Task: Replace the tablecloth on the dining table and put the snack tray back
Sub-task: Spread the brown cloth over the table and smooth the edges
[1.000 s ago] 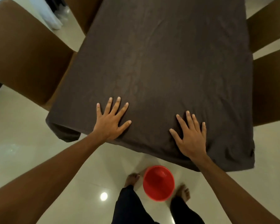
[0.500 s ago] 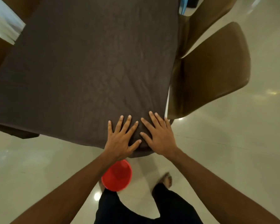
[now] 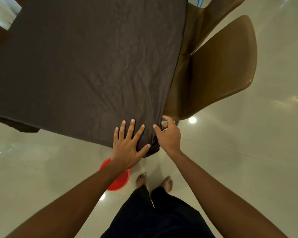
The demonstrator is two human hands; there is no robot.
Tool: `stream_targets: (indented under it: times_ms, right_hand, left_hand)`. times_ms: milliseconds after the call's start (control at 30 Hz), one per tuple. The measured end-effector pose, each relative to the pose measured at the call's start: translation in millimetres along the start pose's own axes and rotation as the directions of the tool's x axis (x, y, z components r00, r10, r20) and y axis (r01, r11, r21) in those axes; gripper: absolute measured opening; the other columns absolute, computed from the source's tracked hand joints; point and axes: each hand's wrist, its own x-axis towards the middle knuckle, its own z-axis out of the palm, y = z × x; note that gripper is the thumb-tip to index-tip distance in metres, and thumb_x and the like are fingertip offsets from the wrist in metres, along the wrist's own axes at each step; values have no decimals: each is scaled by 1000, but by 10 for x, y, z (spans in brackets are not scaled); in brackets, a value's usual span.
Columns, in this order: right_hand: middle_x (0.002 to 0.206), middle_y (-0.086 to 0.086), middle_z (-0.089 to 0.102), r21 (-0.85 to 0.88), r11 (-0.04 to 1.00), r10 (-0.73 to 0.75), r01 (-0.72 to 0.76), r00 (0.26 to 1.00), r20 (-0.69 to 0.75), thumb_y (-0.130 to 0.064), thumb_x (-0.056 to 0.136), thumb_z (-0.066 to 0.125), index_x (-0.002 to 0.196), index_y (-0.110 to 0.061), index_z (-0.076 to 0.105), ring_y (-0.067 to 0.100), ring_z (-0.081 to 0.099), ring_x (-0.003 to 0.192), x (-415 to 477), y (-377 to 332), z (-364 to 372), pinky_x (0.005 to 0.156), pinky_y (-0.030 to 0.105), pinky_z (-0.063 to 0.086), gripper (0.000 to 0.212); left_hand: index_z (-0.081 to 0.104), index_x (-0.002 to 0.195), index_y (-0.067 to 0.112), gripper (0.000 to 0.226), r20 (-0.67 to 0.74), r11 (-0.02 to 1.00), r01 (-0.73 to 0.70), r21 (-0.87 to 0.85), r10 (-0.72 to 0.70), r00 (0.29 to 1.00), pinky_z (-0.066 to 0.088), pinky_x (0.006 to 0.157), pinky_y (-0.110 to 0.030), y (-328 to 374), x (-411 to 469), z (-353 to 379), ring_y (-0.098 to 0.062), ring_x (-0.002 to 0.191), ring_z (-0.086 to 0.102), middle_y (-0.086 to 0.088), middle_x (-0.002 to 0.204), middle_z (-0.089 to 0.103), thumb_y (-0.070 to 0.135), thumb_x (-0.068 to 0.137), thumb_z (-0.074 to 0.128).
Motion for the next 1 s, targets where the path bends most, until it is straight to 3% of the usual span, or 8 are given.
stream_targets:
  times_ms: [167,300,367,433,533,700,900,1000]
  right_hand:
    - [89,0,71,272,935,216,-229,973,75,-17,92,71,103,-12,68,17,69,86,28,136,-104,85,41,60,13]
    - [91,4,69,664,583,329,-468,883,334,-3,93,62,94,-9,61,23,64,90,14,85,-273,75,36,54,6]
    - [100,4,72,718,471,314,-513,858,407,-12,96,59,97,-12,65,25,66,96,-15,53,-292,79,37,54,6]
    - [116,4,74,712,420,304,-563,826,474,-32,101,52,115,-13,70,26,70,107,-47,40,-264,90,40,57,29]
    - [119,3,74,641,414,371,-646,763,530,-47,105,40,124,-19,69,25,69,109,-102,64,-272,90,40,57,45]
    - [91,5,72,459,557,440,-692,715,543,-28,108,36,101,-12,67,18,64,83,-221,-8,-310,68,29,54,36]
    - [74,2,76,406,518,350,-753,619,703,-53,104,33,95,-14,66,20,65,85,-149,-345,-301,75,33,52,52]
    - [90,3,72,325,642,370,-694,652,662,-46,104,40,96,-15,66,20,64,89,-180,-386,-228,75,31,52,41]
  left_hand:
    - [31,154,35,78,-37,1000,-8,-22,7,999,18,116,-54,172,-29,-17,-32,149,21,-4,163,27,76,89,38]
    - [37,150,32,68,-115,965,24,-259,-55,992,33,97,-42,105,162,-217,-19,126,46,3,141,51,67,93,40]
    - [44,146,31,57,-135,925,71,-374,-130,982,32,95,-40,-3,351,-292,-18,125,47,5,136,55,59,96,38]
    - [47,144,35,48,-118,941,66,-331,-111,987,31,102,-43,-110,517,-294,-18,138,39,6,147,49,51,100,36]
    - [47,144,42,46,-3,959,48,-280,-50,999,19,114,-45,-170,619,-228,-18,150,21,7,159,34,49,101,31]
    - [38,150,41,54,65,901,81,-426,-59,996,3,121,-42,-139,552,-222,-13,153,9,11,163,25,49,97,29]
    - [16,156,42,57,205,882,25,-470,81,975,-13,119,-47,-184,553,-194,-14,153,-7,11,166,8,43,100,25]
    - [9,157,40,53,247,895,20,-446,101,964,-13,119,-47,-207,608,-237,-15,153,-8,9,167,6,34,107,25]
